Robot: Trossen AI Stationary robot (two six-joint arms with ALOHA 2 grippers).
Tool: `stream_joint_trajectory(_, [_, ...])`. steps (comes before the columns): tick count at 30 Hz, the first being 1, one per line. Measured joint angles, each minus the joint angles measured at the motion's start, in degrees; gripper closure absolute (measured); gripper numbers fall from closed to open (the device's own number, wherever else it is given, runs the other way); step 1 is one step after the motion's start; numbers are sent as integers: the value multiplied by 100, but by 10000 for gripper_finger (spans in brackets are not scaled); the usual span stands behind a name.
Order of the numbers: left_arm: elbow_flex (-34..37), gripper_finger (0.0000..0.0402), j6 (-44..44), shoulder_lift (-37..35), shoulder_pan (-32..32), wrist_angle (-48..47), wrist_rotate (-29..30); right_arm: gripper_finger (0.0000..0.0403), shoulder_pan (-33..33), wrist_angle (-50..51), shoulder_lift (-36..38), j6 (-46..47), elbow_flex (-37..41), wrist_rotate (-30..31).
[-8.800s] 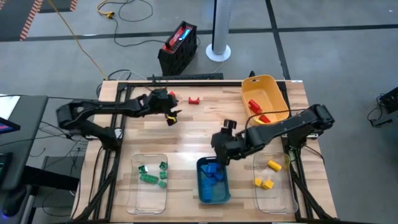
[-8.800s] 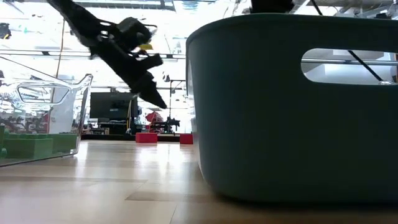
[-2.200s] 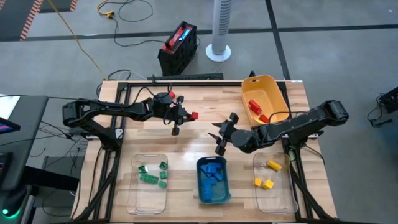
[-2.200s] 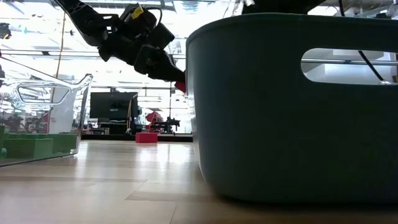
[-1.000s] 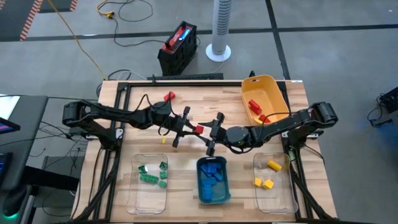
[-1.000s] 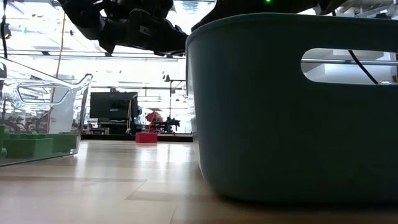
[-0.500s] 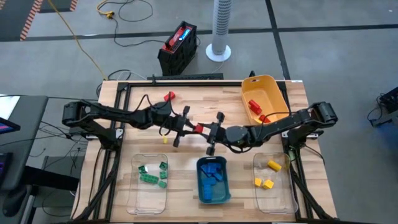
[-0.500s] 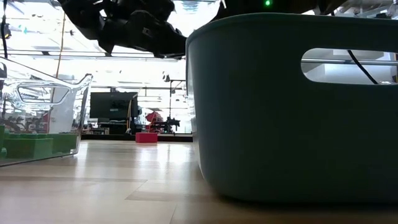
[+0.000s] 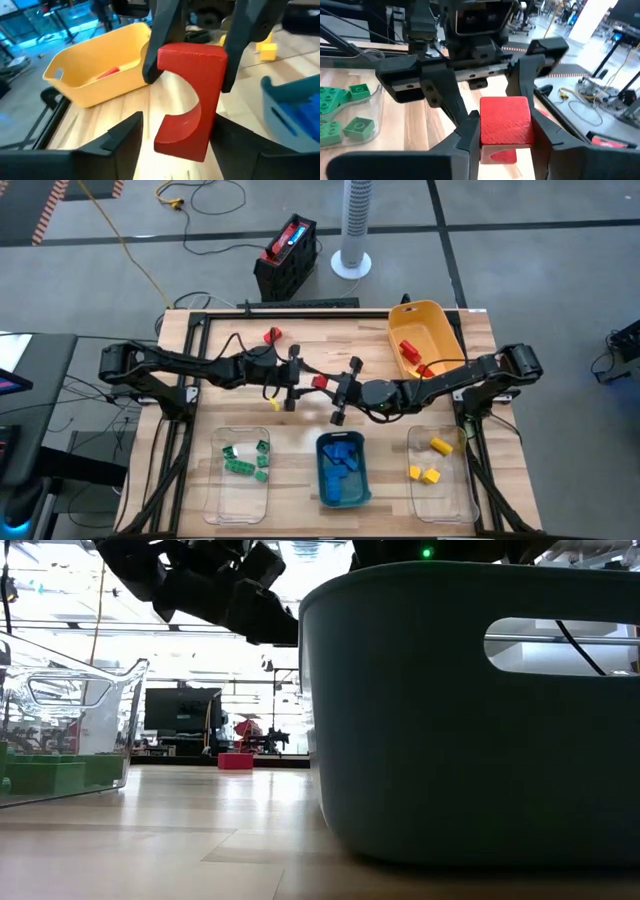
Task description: Sort blocks
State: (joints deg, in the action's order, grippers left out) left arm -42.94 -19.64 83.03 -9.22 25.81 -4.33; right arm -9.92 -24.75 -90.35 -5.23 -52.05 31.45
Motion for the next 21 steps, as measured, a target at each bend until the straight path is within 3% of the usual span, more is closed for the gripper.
stream_joint_trajectory(5, [4, 170, 69, -163, -74, -273, 137, 282, 75, 199, 9, 299, -7, -28])
stream_joint_trajectory(21, [4, 167, 172, -443, -649, -1012, 290, 281, 67, 1539, 509, 995, -9, 154])
